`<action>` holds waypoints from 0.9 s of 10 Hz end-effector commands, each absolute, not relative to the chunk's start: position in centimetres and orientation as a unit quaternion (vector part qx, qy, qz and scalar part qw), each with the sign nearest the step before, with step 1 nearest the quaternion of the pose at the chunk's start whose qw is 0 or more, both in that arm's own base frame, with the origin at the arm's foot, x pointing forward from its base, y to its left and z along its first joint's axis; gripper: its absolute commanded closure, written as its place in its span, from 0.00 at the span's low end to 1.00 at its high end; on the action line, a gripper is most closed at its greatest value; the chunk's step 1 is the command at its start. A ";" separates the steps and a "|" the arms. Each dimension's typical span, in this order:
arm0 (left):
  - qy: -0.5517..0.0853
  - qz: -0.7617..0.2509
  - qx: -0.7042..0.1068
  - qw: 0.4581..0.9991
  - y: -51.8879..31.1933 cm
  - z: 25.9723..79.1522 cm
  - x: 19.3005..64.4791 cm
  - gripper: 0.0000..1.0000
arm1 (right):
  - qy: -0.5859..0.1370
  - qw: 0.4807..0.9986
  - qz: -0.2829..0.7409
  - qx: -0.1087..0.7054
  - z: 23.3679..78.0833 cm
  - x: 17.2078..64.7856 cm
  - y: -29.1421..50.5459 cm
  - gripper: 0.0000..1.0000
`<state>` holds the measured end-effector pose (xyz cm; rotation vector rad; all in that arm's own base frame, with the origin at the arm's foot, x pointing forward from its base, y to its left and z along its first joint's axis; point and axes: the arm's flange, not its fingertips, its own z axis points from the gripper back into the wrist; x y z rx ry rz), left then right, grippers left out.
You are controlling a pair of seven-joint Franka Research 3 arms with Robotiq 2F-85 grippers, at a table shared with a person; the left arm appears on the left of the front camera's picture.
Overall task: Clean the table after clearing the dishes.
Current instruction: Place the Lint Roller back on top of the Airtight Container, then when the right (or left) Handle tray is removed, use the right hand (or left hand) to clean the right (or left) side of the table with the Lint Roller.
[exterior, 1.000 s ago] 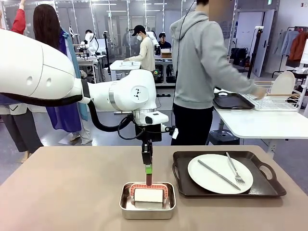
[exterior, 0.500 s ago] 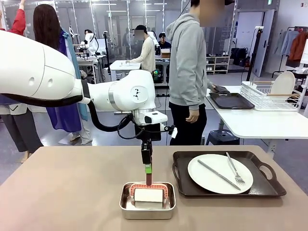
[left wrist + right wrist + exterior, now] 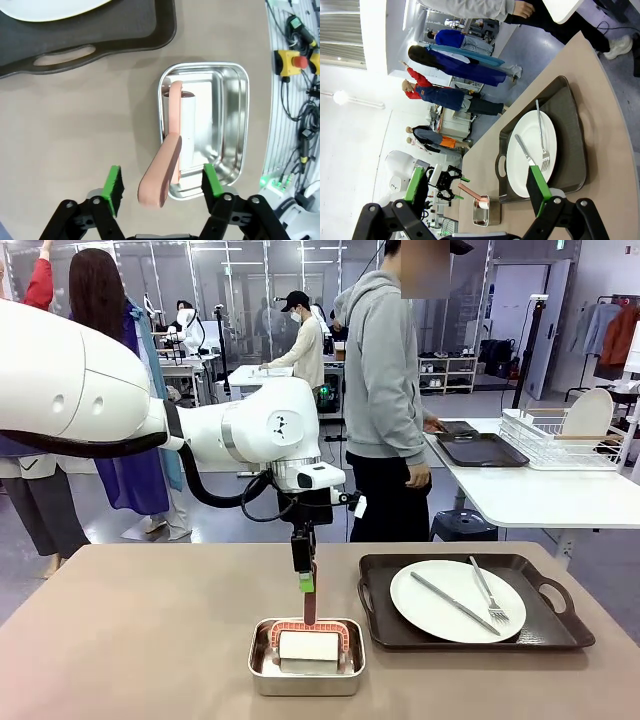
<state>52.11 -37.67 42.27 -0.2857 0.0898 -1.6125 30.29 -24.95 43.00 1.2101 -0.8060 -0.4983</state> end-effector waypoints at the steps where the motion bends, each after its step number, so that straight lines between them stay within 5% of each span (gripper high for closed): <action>1: 0.028 -0.717 -0.143 0.682 -36.8 43.1 50.8 0.00 | -0.366 0.719 -0.221 0.548 43.3 30.2 -24.8 0.00; 9: 0.036 -0.717 -0.130 0.684 -37.6 42.7 52.1 0.04 | -0.366 0.719 -0.221 0.548 43.3 30.2 -24.8 0.00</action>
